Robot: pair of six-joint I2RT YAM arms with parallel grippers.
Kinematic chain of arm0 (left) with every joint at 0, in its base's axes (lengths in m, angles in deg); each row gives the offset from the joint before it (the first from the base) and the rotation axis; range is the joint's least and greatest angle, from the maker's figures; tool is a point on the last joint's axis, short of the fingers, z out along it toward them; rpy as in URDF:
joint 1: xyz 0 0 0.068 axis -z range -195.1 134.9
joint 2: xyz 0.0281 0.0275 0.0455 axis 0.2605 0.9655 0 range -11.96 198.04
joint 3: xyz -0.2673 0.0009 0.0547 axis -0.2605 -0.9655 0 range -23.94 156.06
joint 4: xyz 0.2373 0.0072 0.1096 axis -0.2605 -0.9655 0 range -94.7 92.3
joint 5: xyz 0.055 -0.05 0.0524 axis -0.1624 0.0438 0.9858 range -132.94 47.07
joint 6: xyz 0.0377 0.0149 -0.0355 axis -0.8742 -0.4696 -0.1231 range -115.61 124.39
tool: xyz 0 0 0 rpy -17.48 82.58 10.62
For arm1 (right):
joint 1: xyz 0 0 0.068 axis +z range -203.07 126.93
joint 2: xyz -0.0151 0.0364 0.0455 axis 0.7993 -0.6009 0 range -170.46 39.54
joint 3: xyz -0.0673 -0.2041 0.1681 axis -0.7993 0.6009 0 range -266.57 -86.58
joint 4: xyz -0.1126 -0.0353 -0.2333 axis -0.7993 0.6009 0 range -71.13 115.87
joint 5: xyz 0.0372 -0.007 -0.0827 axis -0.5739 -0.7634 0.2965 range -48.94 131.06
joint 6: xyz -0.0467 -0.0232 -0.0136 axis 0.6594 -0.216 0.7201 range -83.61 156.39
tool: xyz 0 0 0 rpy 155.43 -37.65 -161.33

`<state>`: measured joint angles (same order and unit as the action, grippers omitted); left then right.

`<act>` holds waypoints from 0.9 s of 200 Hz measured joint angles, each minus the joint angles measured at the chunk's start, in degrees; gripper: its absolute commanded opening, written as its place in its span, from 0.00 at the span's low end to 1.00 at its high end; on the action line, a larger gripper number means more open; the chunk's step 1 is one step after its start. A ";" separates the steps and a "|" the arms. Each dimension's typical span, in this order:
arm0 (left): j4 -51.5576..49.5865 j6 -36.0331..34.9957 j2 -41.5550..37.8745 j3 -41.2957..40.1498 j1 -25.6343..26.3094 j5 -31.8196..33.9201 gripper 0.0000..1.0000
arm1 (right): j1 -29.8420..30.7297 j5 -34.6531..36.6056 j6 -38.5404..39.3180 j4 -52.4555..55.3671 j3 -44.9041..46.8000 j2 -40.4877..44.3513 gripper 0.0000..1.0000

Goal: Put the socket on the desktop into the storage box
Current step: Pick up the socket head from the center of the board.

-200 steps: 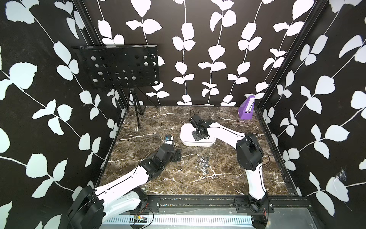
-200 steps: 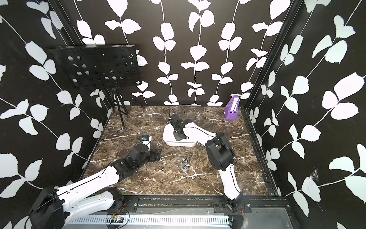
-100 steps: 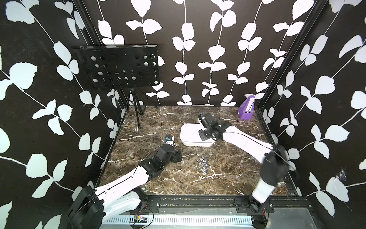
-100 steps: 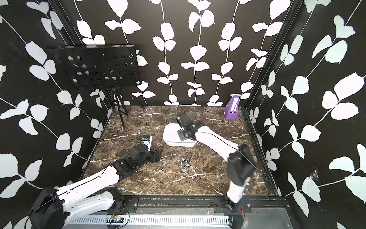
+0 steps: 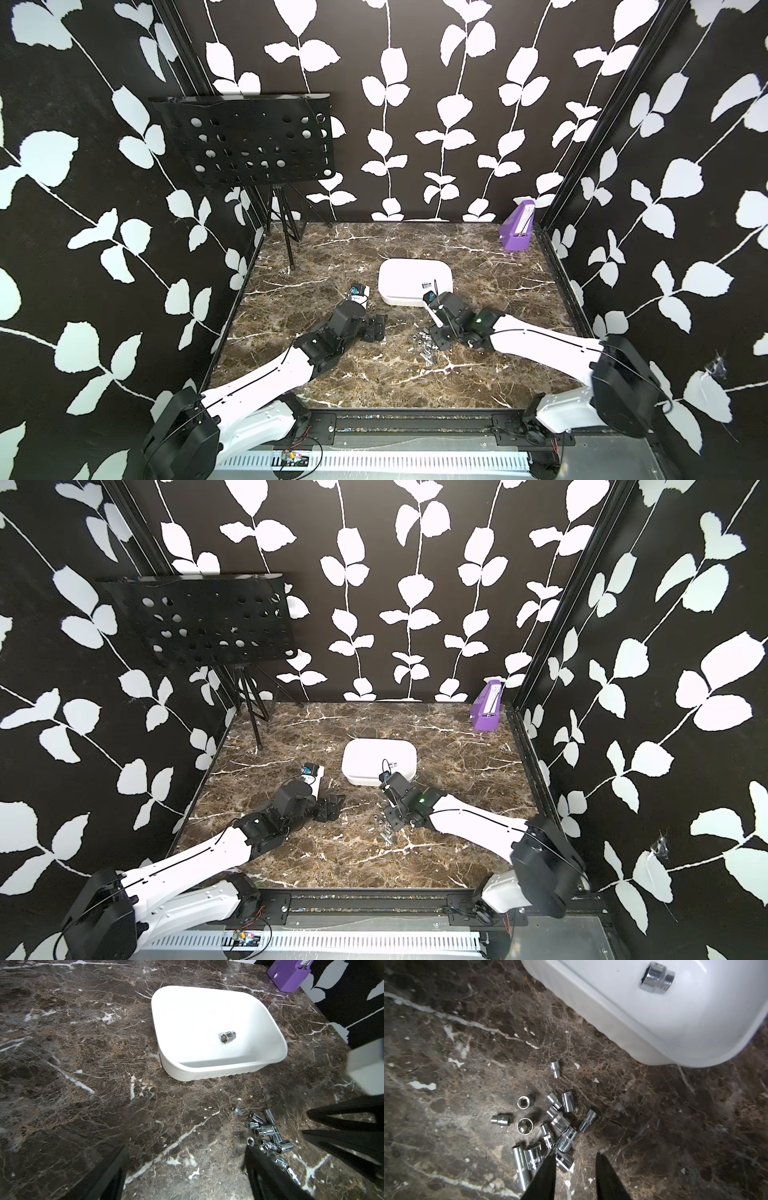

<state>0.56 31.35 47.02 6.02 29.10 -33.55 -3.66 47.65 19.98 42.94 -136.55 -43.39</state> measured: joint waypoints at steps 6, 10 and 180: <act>0.17 0.00 0.15 0.00 0.00 -0.44 0.88 | 0.00 -0.04 -0.04 -0.46 0.00 -1.11 0.32; 0.33 0.00 0.28 0.00 0.00 -0.70 0.87 | 0.00 -0.04 -0.09 -0.74 0.00 -1.81 0.30; 0.81 0.07 6.75 2.69 0.00 -8.28 0.88 | 0.11 3.74 -3.69 -3.32 -0.55 -10.88 0.27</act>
<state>1.37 31.42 53.78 8.70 29.10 -41.83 -3.55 51.39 16.29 39.62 -137.10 -54.28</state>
